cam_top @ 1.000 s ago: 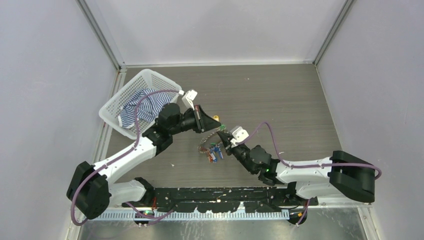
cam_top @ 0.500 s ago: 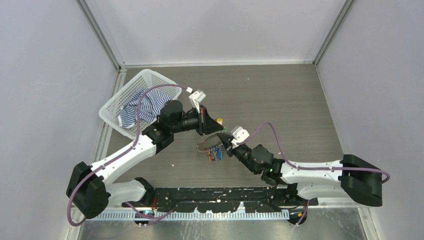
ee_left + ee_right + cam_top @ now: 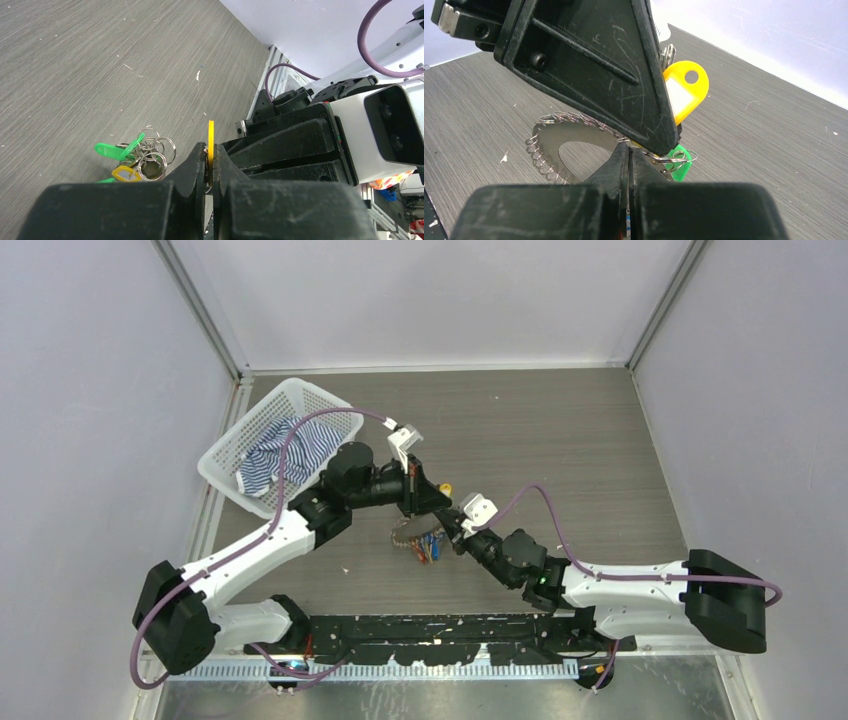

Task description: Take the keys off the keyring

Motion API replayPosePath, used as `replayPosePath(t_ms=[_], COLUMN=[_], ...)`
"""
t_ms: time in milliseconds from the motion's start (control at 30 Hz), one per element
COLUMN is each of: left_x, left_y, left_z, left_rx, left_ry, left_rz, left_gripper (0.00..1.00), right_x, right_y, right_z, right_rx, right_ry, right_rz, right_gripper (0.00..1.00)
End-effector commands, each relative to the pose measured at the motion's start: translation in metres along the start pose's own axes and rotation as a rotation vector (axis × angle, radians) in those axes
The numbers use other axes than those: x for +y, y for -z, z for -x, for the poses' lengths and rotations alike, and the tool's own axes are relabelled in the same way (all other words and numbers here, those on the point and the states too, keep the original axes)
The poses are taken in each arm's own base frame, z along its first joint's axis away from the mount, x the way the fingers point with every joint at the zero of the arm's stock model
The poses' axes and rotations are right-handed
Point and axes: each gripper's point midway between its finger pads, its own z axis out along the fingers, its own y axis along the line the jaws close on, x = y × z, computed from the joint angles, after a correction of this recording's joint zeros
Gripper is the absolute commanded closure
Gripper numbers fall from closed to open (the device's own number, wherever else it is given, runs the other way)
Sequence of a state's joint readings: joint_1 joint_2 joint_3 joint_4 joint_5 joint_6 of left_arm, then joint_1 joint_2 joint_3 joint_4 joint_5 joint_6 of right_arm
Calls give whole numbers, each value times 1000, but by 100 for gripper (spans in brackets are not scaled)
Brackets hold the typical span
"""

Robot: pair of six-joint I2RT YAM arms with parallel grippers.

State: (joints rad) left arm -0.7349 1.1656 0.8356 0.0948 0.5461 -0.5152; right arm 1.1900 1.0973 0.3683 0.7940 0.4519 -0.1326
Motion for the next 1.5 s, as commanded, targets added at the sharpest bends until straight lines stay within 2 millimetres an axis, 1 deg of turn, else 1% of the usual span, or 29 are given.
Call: replayPosePath(t_ms=[0, 100, 300, 367, 567, 633, 733, 800, 933, 1100, 1233, 1367, 1467], left_x=[-47, -48, -56, -56, -59, -60, -60, -57, -48, -29, -24, -20, -18], left_y=[0, 2, 6, 7, 14, 16, 19, 18, 15, 16, 19, 21, 22], left_z=[11, 8, 14, 13, 15, 14, 13, 14, 18, 38, 51, 49, 44], left_rx=[6, 16, -51, -54, -114, -122, -130, -125, -126, -212, -282, -301, -300], left_ry=[-39, -51, -109, -123, -223, -276, -335, -360, -391, -380, -336, -302, -293], left_rz=[-177, -191, -238, -245, -261, -264, -258, -238, -181, -45, 11, 31, 33], left_gripper=[100, 99, 99, 99, 99, 99, 100, 99, 99, 100, 100, 100, 100], right_x=[-15, -19, -27, -30, -39, -45, -45, -43, -32, -27, -26, -24, -29], right_y=[-5, -4, 1, 2, 3, 5, 6, 6, 5, 6, 5, 3, 4], right_z=[32, 33, 33, 34, 41, 44, 49, 52, 58, 60, 59, 53, 48], right_rx=[-83, -90, -106, -110, -140, -153, -156, -154, -137, -123, -115, -92, -70], right_ry=[-39, -56, -135, -154, -248, -282, -296, -296, -290, -274, -261, -256, -271], right_rz=[-75, -80, -77, -76, -61, -56, -32, -16, 50, 80, 86, 91, 57], right_gripper=[99, 99, 99, 99, 99, 99, 99, 99, 99, 99, 99, 99, 99])
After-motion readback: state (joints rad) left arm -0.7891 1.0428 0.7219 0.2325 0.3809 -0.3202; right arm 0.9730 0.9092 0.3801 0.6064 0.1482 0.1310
